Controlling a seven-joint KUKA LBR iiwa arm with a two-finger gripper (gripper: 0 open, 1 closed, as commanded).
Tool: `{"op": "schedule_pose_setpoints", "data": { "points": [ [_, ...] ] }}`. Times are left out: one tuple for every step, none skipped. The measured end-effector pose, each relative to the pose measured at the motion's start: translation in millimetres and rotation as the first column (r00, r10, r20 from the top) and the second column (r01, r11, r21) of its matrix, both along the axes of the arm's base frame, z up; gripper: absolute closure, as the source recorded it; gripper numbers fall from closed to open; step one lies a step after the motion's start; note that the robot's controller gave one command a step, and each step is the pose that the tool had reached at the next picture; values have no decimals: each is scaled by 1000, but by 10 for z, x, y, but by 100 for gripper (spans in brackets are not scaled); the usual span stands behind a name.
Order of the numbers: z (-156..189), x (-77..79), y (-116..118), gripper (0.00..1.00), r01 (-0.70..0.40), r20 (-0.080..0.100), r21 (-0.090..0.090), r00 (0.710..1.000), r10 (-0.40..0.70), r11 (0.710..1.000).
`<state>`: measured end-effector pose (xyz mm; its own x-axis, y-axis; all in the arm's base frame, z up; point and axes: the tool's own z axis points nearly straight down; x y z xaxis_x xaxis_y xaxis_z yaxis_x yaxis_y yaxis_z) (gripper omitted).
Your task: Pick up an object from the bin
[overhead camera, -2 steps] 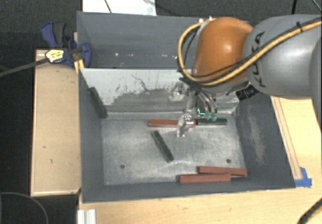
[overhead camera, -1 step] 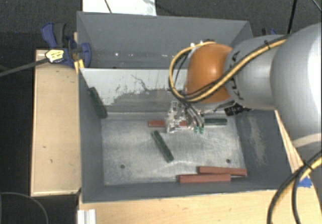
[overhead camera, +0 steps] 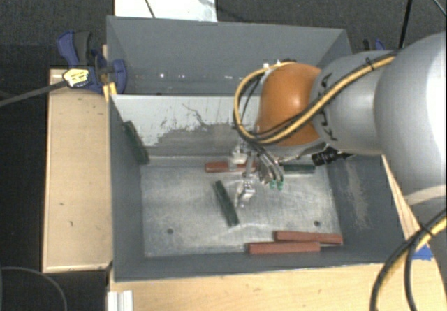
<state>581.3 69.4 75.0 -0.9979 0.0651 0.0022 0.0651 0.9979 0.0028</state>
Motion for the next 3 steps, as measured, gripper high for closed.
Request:
{"op": "schedule_pose_setpoints", "data": {
  "points": [
    [1,1,0,0,1,0,0,1000,-1,1000],
    [-4,26,39,0,46,-5,-3,999,-46,999],
    [34,71,162,100,358,25,5,933,-358,934]
  ]
}}
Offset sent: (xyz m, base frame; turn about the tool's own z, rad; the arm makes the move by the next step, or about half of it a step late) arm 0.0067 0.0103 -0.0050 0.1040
